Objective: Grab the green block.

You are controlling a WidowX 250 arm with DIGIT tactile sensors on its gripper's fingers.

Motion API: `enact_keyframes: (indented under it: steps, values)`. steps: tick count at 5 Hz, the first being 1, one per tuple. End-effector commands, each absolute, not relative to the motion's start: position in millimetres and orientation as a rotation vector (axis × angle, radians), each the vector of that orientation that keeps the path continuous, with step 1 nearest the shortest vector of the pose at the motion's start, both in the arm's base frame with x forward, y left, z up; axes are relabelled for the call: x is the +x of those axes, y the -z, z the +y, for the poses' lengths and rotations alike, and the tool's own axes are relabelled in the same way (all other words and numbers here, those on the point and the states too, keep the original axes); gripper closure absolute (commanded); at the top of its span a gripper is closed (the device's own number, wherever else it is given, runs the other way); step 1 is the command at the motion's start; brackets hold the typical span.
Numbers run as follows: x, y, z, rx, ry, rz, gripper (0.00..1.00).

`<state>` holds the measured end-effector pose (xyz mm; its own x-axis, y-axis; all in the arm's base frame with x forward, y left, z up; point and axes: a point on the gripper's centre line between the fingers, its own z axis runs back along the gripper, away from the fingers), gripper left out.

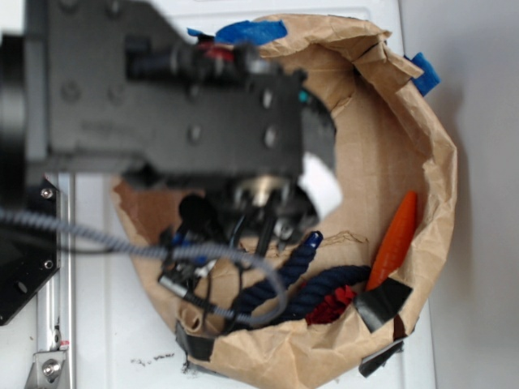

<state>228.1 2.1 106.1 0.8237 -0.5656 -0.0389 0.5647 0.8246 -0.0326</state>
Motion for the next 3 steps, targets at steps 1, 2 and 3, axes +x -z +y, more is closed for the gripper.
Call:
enact_keyframes:
  steps: [1,2,3]
  values:
    - [212,-96,-6,0.016,0.617,0.000,0.00]
    - [218,-107,3,-0.012,0.578,-0.023,0.00]
    - [230,-123,11,-0.040,0.535,-0.044,0.00]
